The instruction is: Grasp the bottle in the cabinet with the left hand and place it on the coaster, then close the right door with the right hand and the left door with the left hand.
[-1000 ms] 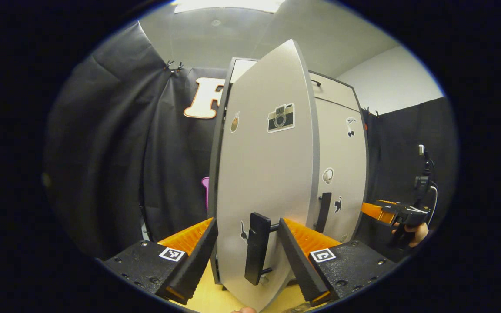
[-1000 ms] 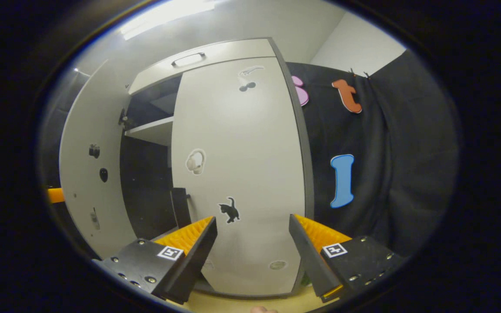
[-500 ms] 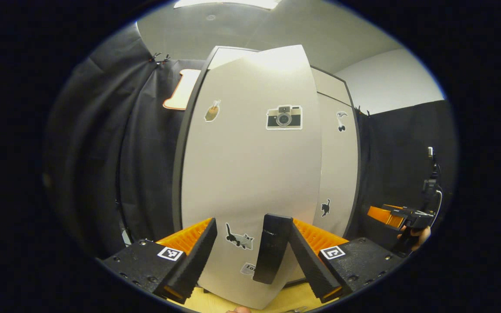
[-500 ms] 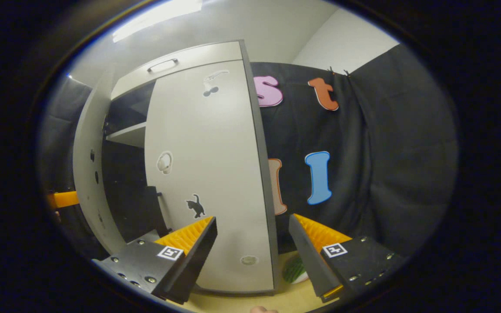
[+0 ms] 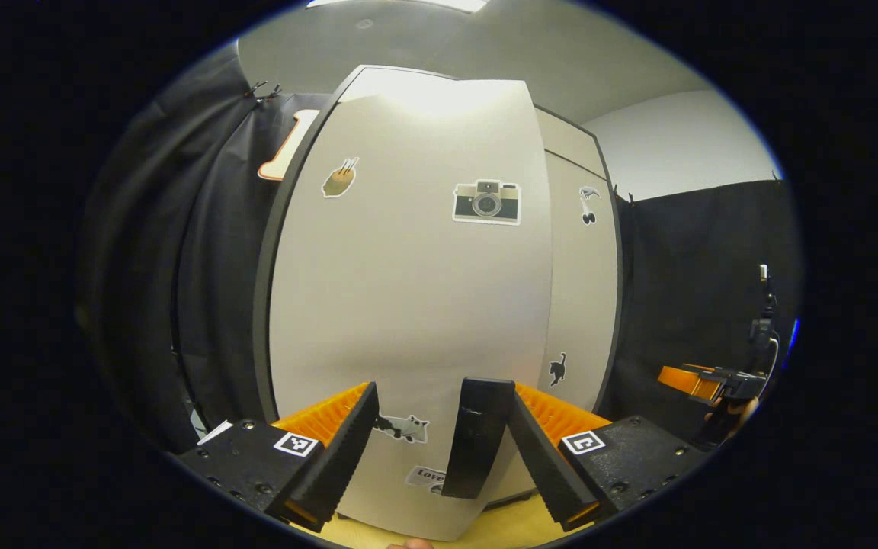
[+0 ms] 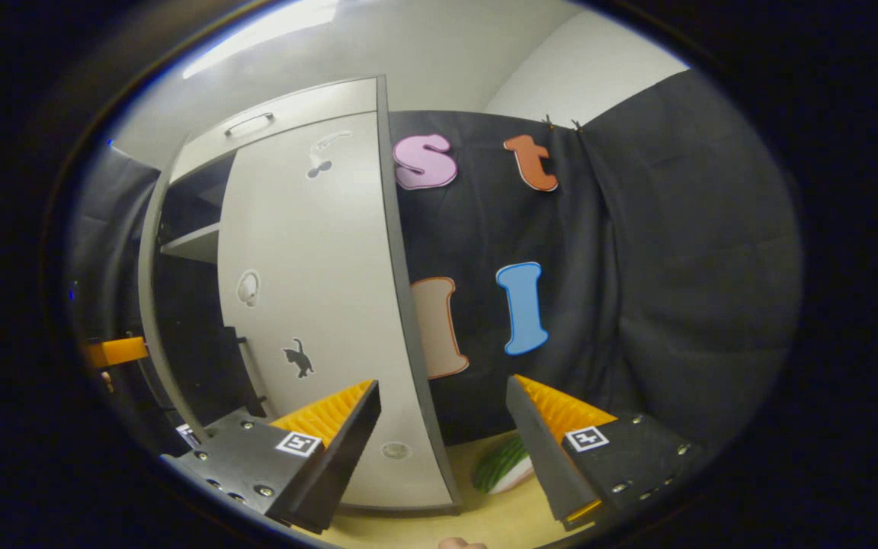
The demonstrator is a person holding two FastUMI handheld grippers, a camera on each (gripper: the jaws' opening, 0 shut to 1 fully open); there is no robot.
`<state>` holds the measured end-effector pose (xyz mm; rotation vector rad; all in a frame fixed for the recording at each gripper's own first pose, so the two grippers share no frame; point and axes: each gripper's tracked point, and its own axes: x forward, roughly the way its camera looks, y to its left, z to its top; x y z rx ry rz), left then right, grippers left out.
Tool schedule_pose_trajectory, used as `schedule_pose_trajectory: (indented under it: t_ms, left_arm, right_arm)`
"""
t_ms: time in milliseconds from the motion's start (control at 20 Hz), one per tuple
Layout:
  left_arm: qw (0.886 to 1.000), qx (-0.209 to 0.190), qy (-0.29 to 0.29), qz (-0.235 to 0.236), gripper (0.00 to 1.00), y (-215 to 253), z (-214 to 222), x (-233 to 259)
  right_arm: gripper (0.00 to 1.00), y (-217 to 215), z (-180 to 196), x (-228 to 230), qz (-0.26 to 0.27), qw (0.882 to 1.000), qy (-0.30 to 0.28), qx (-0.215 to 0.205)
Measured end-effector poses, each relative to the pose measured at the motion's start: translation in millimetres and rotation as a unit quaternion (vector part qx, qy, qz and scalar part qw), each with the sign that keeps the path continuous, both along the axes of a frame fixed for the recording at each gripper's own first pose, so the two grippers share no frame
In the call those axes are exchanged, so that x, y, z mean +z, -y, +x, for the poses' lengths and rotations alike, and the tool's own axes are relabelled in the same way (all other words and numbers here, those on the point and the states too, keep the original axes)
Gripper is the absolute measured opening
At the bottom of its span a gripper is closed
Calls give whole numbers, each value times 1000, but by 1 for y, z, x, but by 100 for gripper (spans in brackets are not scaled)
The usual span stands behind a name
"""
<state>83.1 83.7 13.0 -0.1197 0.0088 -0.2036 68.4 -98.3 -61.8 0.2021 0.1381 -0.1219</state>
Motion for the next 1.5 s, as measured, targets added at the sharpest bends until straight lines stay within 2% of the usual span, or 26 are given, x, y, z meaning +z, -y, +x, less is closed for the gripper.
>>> schedule_pose_trajectory:
  t_ms: [350,800,850,900,1050,1100,1200,1500]
  left_arm:
    - [1000,-9,3,6,100,11,23,-3]
    - [1000,-6,-1,8,100,18,50,-6]
    - [1000,-3,-1,11,100,19,52,-7]
    - [1000,1,-1,16,100,19,54,-8]
    - [1000,5,-1,28,100,19,60,-9]
    - [999,6,-1,31,100,19,61,-9]
    - [999,7,-2,35,100,20,64,-11]
    - [1000,6,-8,24,98,22,71,-15]
  right_arm:
    - [100,28,-5,-3,-1,1000,-4,-21]
    - [100,27,-1,-1,-7,1000,3,-6]
    - [97,27,-2,-1,-7,1000,4,-5]
    - [100,27,-2,0,-6,1000,5,-4]
    - [100,24,-6,2,-1,1000,9,2]
    - [97,24,-6,3,0,1000,11,2]
    - [100,25,-7,3,-2,1000,13,2]
    - [100,30,-10,-2,-1,1000,8,0]
